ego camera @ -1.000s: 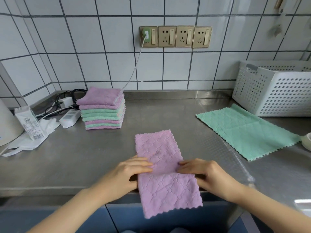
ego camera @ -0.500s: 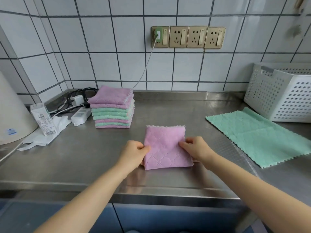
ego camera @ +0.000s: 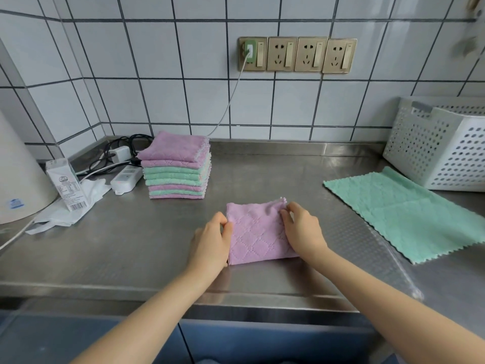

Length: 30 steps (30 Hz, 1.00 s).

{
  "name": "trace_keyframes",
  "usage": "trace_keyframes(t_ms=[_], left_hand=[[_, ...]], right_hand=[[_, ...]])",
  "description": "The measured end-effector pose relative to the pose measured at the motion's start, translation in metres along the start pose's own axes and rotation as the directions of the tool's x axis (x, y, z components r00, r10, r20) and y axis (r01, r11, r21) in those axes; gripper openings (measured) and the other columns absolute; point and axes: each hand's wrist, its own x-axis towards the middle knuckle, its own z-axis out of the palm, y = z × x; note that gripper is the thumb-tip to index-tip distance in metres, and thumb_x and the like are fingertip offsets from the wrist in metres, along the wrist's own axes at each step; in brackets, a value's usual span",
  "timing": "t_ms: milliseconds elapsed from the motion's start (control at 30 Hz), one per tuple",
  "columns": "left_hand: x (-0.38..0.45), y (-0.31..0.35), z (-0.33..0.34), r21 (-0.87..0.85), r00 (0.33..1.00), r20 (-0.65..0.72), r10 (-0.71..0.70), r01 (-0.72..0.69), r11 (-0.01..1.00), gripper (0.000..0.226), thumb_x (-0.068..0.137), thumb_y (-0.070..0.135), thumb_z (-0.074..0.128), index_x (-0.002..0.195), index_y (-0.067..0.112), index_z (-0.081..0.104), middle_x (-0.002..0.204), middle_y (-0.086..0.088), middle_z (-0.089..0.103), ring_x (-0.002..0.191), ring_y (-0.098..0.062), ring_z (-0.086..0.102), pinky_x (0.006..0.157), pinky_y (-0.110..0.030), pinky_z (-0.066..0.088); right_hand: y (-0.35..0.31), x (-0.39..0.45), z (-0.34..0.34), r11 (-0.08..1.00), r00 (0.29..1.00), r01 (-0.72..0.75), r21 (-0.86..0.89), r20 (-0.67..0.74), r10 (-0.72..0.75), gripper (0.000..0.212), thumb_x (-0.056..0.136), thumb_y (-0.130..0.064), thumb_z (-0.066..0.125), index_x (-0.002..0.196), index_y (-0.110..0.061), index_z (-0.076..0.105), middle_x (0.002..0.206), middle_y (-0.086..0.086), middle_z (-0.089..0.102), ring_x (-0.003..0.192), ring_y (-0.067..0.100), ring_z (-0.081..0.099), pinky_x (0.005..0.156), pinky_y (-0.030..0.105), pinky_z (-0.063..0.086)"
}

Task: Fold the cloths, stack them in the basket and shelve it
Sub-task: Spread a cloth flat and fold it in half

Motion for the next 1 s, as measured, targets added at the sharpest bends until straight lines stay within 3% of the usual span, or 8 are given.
trace_keyframes(t_ms=[167,300,400,500,633,800,933,1000], left_hand=[[0.001,0.000,0.002,0.038,0.996,0.034,-0.077,0.076,0.996,0.016,0.089,0.028,0.051,0.076,0.019,0.052,0.070,-0.004,0.066,0.062,-0.032,0.066,0.059,-0.041,0.056],[0.000,0.003,-0.004,0.074,0.996,0.056,-0.074,0.070,0.995,0.013,0.086,0.029,0.055,0.096,0.019,0.052,0.078,-0.004,0.065,0.067,-0.027,0.065,0.062,-0.040,0.055],[-0.004,0.009,-0.012,0.344,0.978,-0.006,0.208,-0.194,0.919,0.028,0.088,0.028,0.057,0.114,0.021,0.053,0.102,-0.002,0.055,0.086,-0.030,0.061,0.071,-0.037,0.049],[-0.003,0.014,-0.011,0.359,0.866,0.153,0.477,-0.498,0.789,0.042,0.086,0.043,0.043,0.118,0.022,0.060,0.118,0.000,0.054,0.107,-0.025,0.054,0.087,-0.037,0.047],[0.000,0.008,-0.001,0.361,0.855,0.433,0.286,-0.455,0.814,0.066,0.090,0.053,0.018,0.147,0.022,0.031,0.156,0.006,0.025,0.145,-0.014,0.012,0.115,-0.040,0.022],[-0.007,0.004,-0.005,0.444,0.882,0.465,0.070,-0.301,0.844,0.067,0.096,0.055,0.026,0.152,0.021,0.009,0.160,0.009,-0.002,0.147,-0.015,-0.004,0.118,-0.047,0.004],[-0.010,0.003,-0.008,0.433,0.901,0.433,0.012,-0.219,0.874,0.072,0.095,0.056,0.028,0.152,0.019,0.006,0.160,-0.005,0.000,0.147,-0.023,-0.002,0.119,-0.041,0.004],[-0.013,0.009,-0.008,0.352,0.910,0.414,0.009,-0.170,0.920,0.070,0.096,0.050,0.035,0.152,0.017,0.008,0.159,-0.010,0.007,0.147,-0.026,0.004,0.117,-0.036,0.008]], right_hand=[[-0.001,0.003,-0.002,0.993,0.993,-0.092,-0.072,0.067,0.097,0.028,0.096,-0.029,0.042,0.089,-0.008,0.059,0.097,0.018,0.067,0.088,0.036,0.058,0.066,0.031,0.038],[-0.002,0.010,-0.005,0.987,0.985,-0.126,-0.096,0.103,0.136,0.026,0.093,-0.029,0.044,0.085,-0.006,0.053,0.095,0.019,0.065,0.094,0.037,0.060,0.066,0.030,0.037],[-0.011,0.003,-0.013,0.970,0.995,-0.089,-0.225,0.032,0.098,0.024,0.094,-0.028,0.042,0.107,-0.010,0.050,0.099,0.012,0.056,0.097,0.038,0.058,0.070,0.034,0.040],[-0.024,-0.008,-0.009,0.864,0.975,0.178,-0.471,-0.038,-0.221,0.027,0.091,-0.022,0.040,0.112,-0.015,0.056,0.112,0.009,0.052,0.103,0.035,0.052,0.075,0.037,0.044],[-0.016,-0.017,0.014,0.795,0.854,0.513,-0.325,0.285,-0.435,0.061,0.085,-0.037,0.017,0.120,-0.015,0.062,0.123,0.011,0.056,0.114,0.034,0.050,0.097,0.044,0.043],[0.012,-0.023,0.004,0.831,0.903,0.348,-0.434,0.392,-0.174,0.062,0.099,-0.048,0.022,0.153,-0.021,0.008,0.161,-0.004,0.003,0.148,0.021,0.002,0.118,0.045,0.011],[0.019,-0.024,-0.007,0.831,0.920,0.286,-0.476,0.379,-0.099,0.070,0.096,-0.057,0.014,0.153,-0.018,0.000,0.161,0.000,0.004,0.147,0.029,0.001,0.119,0.044,0.009],[0.022,-0.027,-0.008,0.830,0.921,0.293,-0.476,0.374,-0.110,0.094,0.079,-0.075,-0.007,0.153,-0.018,-0.001,0.161,0.000,0.005,0.147,0.030,0.001,0.119,0.042,0.008]])
